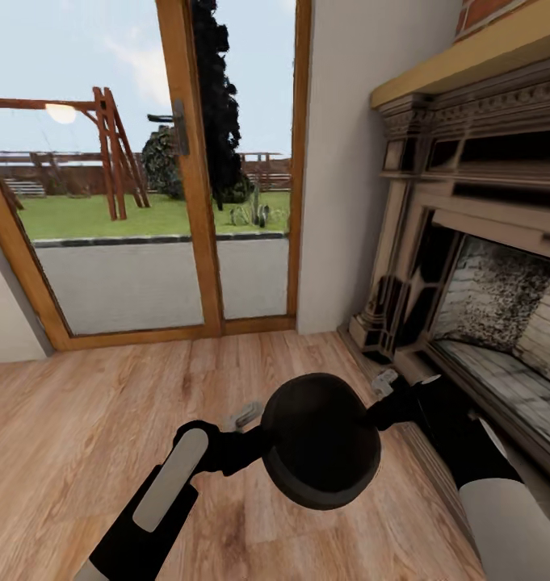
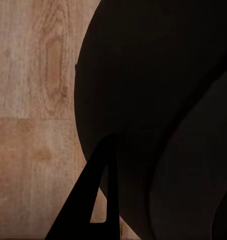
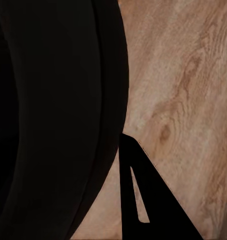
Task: Place each of the two pumpkins and all three candles from the living room inside a cabinet in the living room (use any cabinet), then make sure every cabinet is closed, and position the cauldron so it is next to a table in the living room.
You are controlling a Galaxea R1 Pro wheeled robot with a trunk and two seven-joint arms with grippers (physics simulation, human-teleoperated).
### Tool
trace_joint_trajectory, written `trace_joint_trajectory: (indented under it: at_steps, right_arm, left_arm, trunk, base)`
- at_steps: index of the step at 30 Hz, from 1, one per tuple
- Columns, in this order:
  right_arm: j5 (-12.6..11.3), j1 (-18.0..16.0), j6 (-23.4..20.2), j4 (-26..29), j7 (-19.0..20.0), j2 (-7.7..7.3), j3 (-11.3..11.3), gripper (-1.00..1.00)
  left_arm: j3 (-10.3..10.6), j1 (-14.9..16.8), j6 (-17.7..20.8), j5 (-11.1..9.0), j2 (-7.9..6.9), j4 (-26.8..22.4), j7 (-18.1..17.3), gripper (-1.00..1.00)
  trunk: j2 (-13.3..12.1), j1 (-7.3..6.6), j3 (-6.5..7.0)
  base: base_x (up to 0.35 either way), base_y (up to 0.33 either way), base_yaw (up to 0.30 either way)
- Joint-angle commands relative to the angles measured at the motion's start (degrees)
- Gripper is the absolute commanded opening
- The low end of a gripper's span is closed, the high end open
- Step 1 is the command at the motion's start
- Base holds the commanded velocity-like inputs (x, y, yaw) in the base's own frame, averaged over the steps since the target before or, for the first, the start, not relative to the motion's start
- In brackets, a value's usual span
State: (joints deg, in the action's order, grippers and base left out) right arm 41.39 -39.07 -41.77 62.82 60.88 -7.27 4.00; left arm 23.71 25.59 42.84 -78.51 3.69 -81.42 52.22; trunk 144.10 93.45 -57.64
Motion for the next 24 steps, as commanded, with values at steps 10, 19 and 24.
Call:
trace_joint_trajectory:
  at_steps: [10,19,24]
  right_arm:
    - [-0.3,0.0,-0.5,0.1,20.6,-10.47,3.9,-1.00]
    - [-0.4,0.0,-0.3,0.1,20.6,-10.48,4.0,-1.00]
    - [-0.4,0.0,-0.2,0.1,20.6,-10.48,3.9,-1.00]
  left_arm:
    - [0.2,0.1,2.4,20.7,-0.09,-0.1,-34.4,-1.00]
    - [0.2,0.1,2.4,20.7,-0.08,-0.1,-34.4,-1.00]
    - [0.2,0.1,2.4,20.7,-0.02,-0.1,-34.4,-1.00]
  trunk:
    - [0.0,-0.05,-0.05]
    - [0.0,-0.05,-0.05]
    - [0.0,-0.05,-0.05]
  base:
    - [-0.295,0.147,0.077]
    - [-0.300,0.150,0.001]
    - [-0.303,0.144,0.000]
